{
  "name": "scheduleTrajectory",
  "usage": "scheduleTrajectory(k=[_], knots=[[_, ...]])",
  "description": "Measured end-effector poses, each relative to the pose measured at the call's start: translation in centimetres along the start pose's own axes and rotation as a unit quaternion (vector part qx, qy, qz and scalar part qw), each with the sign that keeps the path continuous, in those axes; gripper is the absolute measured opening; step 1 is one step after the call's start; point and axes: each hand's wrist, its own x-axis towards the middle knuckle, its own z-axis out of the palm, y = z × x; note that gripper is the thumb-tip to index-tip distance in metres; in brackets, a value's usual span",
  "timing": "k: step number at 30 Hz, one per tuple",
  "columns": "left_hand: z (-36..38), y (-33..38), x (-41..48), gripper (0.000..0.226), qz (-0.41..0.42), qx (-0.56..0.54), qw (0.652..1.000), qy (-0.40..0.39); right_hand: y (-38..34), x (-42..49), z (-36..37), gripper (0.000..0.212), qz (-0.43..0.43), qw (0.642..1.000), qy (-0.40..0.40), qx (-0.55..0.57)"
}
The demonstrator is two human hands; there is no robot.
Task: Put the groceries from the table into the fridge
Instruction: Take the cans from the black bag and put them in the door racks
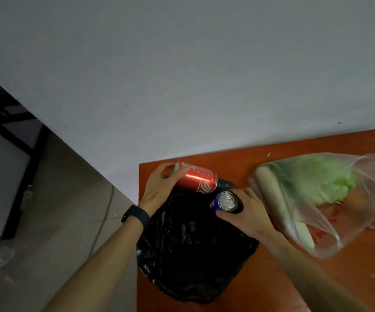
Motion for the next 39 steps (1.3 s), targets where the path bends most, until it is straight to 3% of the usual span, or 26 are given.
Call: scheduleTrajectory(k=[3, 6, 9, 10, 15, 21, 23, 28, 31, 33, 36, 39], knots=[[0.5, 1.3, -0.7, 0.071, -0.068, -0.185, 0.979, -0.047, -0.8, -3.4, -2.3, 0.053, 0.060, 0.967, 0.072, 0.238], [1.6, 2.9, -1.8, 0.060, -0.101, -0.297, 0.935, -0.163, -1.7, -6.1, -4.6, 0.048, 0.127, 0.867, 0.097, 0.472], [3.8, 4.8, -2.9, 0.069, -0.108, -0.316, 0.905, -0.264, -3.0, -8.7, -7.7, 0.009, 0.191, 0.777, 0.145, 0.582], [4.8, 5.7, -3.4, 0.070, -0.111, -0.306, 0.899, -0.291, -3.1, -9.5, -8.7, 0.007, 0.208, 0.746, 0.160, 0.612], [11.1, 10.3, -6.9, 0.056, -0.077, -0.230, 0.884, -0.400, -2.5, -14.8, -14.3, 0.058, 0.207, 0.636, 0.196, 0.717], [20.7, 15.5, -13.3, 0.074, -0.051, -0.164, 0.858, -0.484, 1.9, -24.3, -20.8, 0.069, 0.166, 0.518, 0.208, 0.813], [24.8, 17.1, -16.3, 0.064, -0.036, -0.150, 0.845, -0.512, 3.8, -28.4, -23.1, 0.069, 0.151, 0.514, 0.241, 0.809], [36.5, 20.5, -26.7, 0.056, 0.094, -0.040, 0.822, -0.561, 9.2, -40.5, -29.1, 0.054, 0.140, 0.563, 0.371, 0.725], [43.4, 21.8, -34.4, 0.042, 0.152, 0.013, 0.789, -0.594, 12.2, -48.6, -32.7, 0.074, 0.166, 0.605, 0.436, 0.645], [47.3, 22.4, -39.2, 0.048, 0.194, 0.030, 0.764, -0.615, 13.9, -53.4, -34.8, 0.076, 0.187, 0.632, 0.484, 0.575], [52.9, 23.1, -46.9, 0.062, 0.264, 0.050, 0.727, -0.632, 16.0, -60.6, -38.1, 0.062, 0.177, 0.656, 0.553, 0.483], [58.0, 24.0, -54.2, 0.072, 0.322, 0.065, 0.691, -0.644, 17.9, -66.9, -40.9, 0.070, 0.164, 0.667, 0.610, 0.395]])
